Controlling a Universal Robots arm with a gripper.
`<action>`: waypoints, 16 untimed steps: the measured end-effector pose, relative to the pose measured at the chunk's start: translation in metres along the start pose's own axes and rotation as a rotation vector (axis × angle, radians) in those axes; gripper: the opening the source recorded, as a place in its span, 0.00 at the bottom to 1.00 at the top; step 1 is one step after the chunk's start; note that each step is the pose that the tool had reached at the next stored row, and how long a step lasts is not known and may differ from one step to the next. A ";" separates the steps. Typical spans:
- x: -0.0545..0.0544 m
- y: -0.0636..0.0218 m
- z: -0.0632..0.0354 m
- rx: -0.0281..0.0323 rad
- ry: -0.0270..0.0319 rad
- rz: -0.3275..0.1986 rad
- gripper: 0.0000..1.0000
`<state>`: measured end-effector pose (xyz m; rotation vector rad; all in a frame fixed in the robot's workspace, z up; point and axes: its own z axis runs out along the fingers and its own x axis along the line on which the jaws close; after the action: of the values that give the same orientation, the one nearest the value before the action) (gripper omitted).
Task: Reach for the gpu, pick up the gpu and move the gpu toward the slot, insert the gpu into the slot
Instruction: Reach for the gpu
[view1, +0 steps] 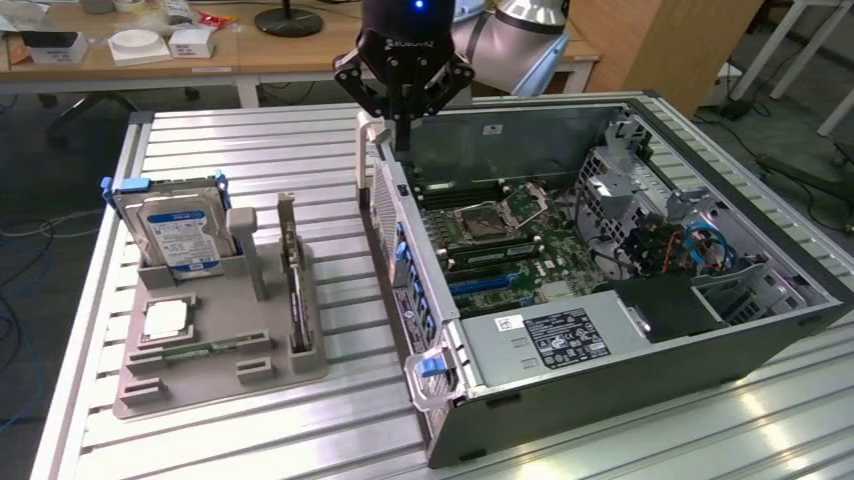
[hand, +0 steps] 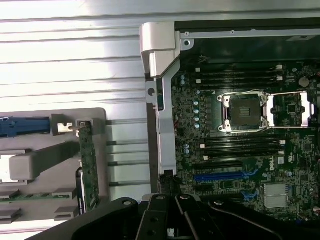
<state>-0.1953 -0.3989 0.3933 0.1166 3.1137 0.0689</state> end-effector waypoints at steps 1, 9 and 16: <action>0.001 -0.0001 0.0000 0.0000 0.0000 0.000 0.10; 0.007 -0.0005 -0.0002 0.0001 0.0000 0.000 0.10; 0.013 -0.0010 -0.0004 0.0000 0.0000 0.000 0.10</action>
<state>-0.2087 -0.3989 0.3933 0.1165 3.1137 0.0688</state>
